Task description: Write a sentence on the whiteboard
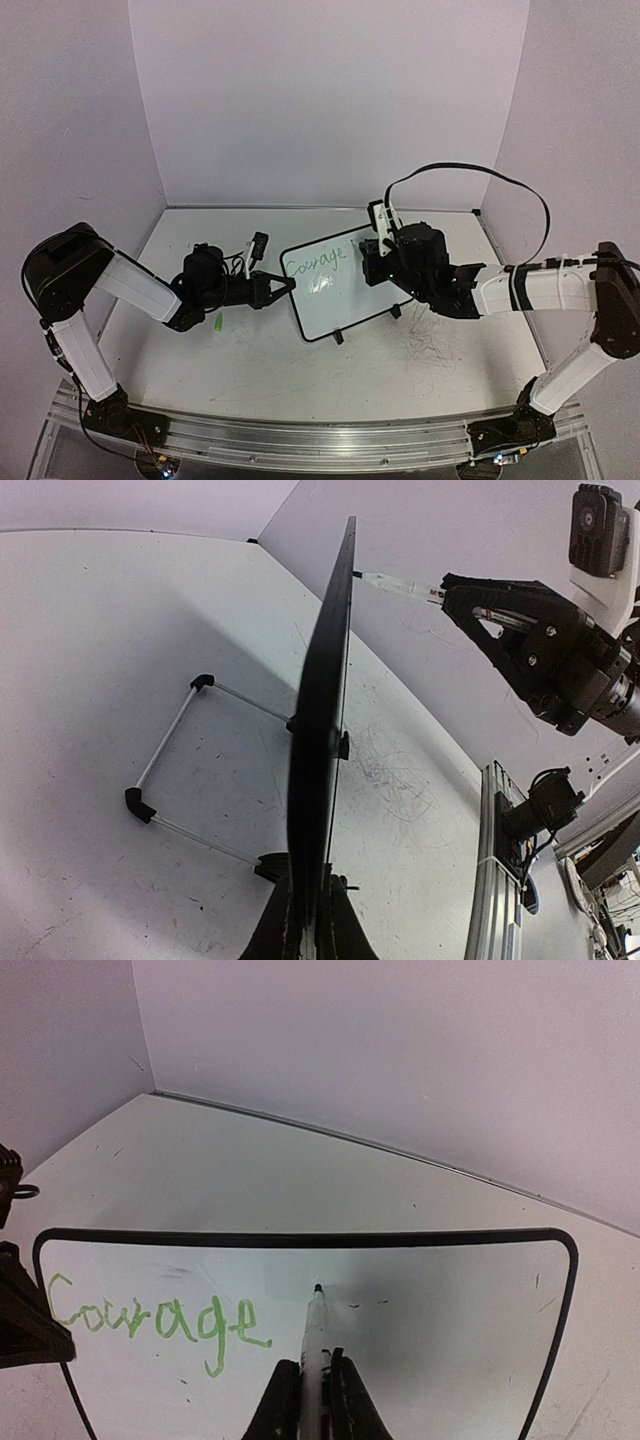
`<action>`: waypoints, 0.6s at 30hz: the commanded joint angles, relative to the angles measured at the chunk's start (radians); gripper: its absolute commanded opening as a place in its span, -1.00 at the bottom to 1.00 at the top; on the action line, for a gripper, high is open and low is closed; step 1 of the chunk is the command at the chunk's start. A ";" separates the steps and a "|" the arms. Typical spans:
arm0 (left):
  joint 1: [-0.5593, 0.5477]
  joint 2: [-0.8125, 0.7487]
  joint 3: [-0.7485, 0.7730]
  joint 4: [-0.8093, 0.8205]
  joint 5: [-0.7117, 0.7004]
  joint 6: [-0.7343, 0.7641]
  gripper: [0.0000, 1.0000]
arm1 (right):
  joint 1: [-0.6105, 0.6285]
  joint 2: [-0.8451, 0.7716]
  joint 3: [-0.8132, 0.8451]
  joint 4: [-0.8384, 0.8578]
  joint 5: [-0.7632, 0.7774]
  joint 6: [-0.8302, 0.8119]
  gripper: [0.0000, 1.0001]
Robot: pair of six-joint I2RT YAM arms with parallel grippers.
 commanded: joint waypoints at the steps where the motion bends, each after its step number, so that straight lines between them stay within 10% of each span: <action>1: 0.004 -0.016 0.010 -0.074 -0.023 0.037 -1.00 | -0.002 -0.002 -0.004 -0.021 -0.002 0.031 -1.00; 18: 0.004 -0.027 0.004 -0.074 -0.023 0.031 -1.00 | 0.010 -0.032 -0.083 -0.026 -0.011 0.076 -1.00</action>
